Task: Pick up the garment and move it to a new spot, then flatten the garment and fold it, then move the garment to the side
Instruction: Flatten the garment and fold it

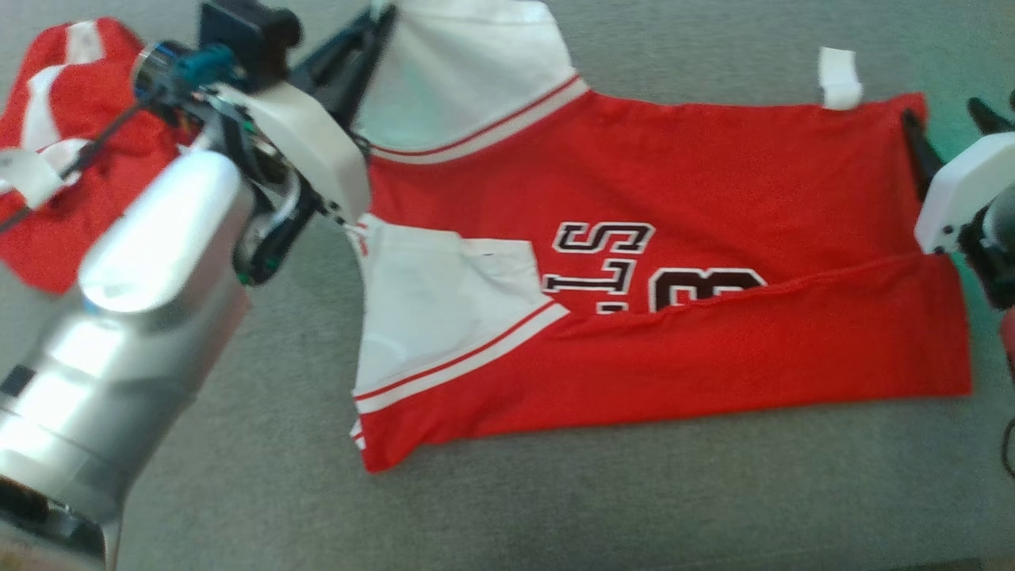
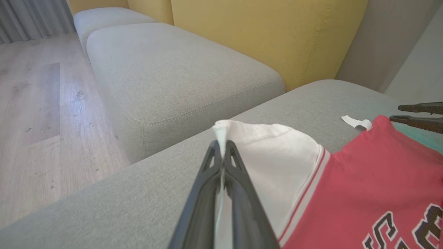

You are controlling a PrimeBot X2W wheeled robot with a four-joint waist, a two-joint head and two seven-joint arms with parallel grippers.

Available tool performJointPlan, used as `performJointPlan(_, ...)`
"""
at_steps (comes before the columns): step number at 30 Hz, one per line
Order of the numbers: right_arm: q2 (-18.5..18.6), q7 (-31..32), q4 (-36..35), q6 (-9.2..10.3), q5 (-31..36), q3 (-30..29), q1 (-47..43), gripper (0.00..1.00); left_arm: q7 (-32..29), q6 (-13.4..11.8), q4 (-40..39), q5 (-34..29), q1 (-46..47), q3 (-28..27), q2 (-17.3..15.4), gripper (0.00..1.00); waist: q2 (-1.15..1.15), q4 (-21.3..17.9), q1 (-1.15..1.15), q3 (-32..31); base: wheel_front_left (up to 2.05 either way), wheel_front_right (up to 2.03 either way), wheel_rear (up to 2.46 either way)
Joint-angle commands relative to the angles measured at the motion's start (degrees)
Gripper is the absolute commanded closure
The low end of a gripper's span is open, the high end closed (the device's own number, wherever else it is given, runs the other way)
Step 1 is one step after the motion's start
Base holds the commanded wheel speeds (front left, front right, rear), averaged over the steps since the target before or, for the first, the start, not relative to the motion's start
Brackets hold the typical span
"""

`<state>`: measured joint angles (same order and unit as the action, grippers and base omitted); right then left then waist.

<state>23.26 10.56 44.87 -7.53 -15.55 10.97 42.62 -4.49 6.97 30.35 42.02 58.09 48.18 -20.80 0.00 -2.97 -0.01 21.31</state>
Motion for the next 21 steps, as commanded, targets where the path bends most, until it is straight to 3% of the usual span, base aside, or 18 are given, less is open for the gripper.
performJointPlan(1,1.7,0.4,0.2,0.04,-0.3,0.8,2.7,0.00,-0.3,-0.8,-3.4,-0.5,1.5,-1.4,-1.6,1.00,0.00,1.9,0.01,0.2,0.00,0.00,0.00)
performJointPlan(14,2.5,2.3,11.7,0.04,-0.3,2.4,7.4,0.00,-3.1,-3.1,-11.1,-0.5,0.6,-0.9,-3.7,1.00,0.00,3.7,0.01,3.0,0.00,0.00,0.00)
performJointPlan(16,2.1,3.2,12.4,0.04,-1.2,3.5,7.8,1.00,-3.4,-3.4,-11.1,-0.4,0.8,-1.1,-4.0,1.00,0.00,3.5,0.01,3.2,0.00,0.00,0.00)
performJointPlan(21,2.2,2.8,12.4,0.04,-3.0,5.2,9.3,1.00,-3.5,-4.0,-10.4,-0.9,1.3,-1.3,-4.8,1.00,0.00,2.8,0.01,3.7,0.00,0.00,0.00)
